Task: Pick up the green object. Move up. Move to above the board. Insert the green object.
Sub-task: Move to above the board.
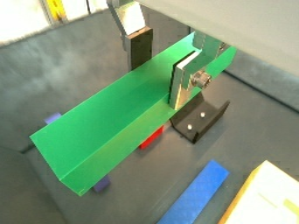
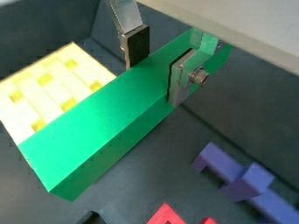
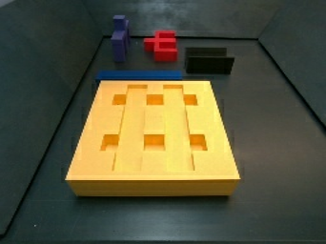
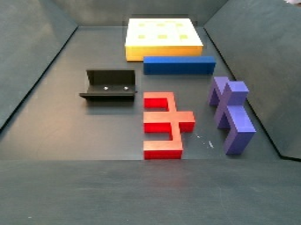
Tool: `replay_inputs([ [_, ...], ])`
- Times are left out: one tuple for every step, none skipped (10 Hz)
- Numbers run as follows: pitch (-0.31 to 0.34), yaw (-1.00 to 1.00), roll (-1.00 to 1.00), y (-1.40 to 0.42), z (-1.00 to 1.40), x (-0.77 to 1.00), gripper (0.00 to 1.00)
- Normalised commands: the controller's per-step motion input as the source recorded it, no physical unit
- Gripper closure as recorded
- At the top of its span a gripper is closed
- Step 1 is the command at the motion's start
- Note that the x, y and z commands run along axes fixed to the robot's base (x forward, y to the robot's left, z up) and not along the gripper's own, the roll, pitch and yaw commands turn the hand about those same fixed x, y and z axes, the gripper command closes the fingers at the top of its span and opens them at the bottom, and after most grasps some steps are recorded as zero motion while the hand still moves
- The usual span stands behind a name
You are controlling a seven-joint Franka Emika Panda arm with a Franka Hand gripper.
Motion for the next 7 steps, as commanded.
replay_inputs([
  [0.056, 0.01, 0.01, 0.00, 0.35, 0.04, 1.00],
  [0.056, 0.00, 0.01, 0.00, 0.22, 0.05, 1.00],
  [0.068, 1.00, 0.00, -1.40, 0.26, 0.33, 1.00],
  [0.071, 1.00, 0.01, -1.40, 0.22, 0.33, 1.00],
  [0.077, 1.00, 0.01, -1.40, 0.22, 0.34, 1.00],
  [0.089, 1.00, 0.00, -1.40, 0.23, 0.39, 1.00],
  [0.097, 1.00, 0.00, -1.40, 0.23, 0.39, 1.00],
])
